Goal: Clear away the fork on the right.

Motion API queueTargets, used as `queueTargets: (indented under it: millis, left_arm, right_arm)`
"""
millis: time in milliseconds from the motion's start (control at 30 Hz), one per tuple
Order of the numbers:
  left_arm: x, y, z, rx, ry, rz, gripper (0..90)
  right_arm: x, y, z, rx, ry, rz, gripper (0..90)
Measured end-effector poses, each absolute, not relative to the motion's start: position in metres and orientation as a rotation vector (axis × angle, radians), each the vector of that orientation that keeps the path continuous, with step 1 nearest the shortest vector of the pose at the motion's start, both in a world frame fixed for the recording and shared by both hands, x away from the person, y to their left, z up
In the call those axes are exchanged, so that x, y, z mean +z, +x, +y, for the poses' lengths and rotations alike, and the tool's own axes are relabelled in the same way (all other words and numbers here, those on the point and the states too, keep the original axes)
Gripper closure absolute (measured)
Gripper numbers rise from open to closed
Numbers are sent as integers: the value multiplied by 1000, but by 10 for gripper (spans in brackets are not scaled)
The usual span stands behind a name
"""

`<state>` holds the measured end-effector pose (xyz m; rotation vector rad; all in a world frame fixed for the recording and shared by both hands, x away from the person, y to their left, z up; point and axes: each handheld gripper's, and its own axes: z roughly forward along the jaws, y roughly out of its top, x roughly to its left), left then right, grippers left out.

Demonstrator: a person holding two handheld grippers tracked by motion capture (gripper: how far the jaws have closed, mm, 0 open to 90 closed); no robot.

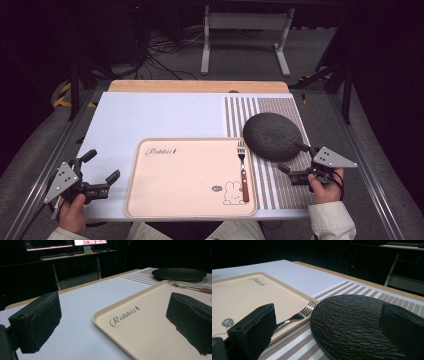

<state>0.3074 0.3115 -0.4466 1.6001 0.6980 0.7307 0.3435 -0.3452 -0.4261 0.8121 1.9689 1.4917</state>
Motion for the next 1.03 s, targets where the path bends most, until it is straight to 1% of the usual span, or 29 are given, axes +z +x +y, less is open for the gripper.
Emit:
queueTargets:
  millis: [433,833,1033]
  left_arm:
    - [-448,309,313,728,1602,683,4]
    - [-448,309,313,726,1601,693,4]
    - [-445,309,312,713,1630,685,4]
  right_arm:
    - [-451,341,-339,1454,869,2012,17]
    - [-451,342,-337,1435,875,2018,18]
    - [-450,342,-337,1430,874,2017,18]
